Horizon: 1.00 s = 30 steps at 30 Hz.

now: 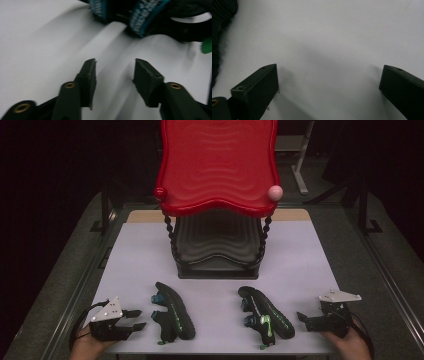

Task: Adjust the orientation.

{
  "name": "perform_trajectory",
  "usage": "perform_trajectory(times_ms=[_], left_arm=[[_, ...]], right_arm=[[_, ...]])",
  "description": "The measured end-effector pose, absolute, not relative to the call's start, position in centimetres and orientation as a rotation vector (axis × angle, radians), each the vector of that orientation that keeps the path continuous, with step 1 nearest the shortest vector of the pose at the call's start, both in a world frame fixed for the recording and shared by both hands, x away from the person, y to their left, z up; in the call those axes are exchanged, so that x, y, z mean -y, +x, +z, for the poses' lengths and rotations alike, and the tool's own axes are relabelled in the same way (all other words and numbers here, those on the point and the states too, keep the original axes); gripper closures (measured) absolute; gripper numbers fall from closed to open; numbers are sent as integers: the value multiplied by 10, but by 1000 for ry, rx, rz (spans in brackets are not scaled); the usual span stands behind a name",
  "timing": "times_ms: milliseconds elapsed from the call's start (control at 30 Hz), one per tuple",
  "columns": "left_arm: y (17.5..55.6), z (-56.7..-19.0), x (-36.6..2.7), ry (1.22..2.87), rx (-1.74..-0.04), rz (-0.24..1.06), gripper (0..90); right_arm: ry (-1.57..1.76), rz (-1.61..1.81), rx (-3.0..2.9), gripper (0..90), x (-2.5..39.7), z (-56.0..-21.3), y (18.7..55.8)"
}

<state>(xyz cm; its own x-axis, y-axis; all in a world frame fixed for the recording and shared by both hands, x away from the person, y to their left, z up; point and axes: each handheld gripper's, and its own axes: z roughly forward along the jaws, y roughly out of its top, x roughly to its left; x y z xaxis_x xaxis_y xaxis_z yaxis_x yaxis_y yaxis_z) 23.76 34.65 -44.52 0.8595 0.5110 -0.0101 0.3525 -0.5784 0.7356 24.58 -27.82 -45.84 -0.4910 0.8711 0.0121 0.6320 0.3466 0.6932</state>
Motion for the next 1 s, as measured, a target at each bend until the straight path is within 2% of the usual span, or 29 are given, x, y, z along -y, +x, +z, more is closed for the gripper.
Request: perform_trajectory(times_ms=[33, 100, 600, 733, 1000], left_arm=[[237, -444, -345, 2248, -591, 249, 628], [236, -442, -342, 2237, -573, 241, 649], [240, -434, -316, 2209, -482, 236, 641], [242, -433, -316, 2209, -492, 231, 681], [243, -429, -312, 2208, -489, 235, 708]], right_arm=[[1325, 919, -2255, 16, 278, -458, 246], [1325, 918, -2255, 16, 278, -458, 246], [1325, 919, -2255, 16, 278, -458, 246], [1326, 920, -2254, 16, 278, -459, 246], [1326, 920, -2254, 16, 278, -459, 246]])
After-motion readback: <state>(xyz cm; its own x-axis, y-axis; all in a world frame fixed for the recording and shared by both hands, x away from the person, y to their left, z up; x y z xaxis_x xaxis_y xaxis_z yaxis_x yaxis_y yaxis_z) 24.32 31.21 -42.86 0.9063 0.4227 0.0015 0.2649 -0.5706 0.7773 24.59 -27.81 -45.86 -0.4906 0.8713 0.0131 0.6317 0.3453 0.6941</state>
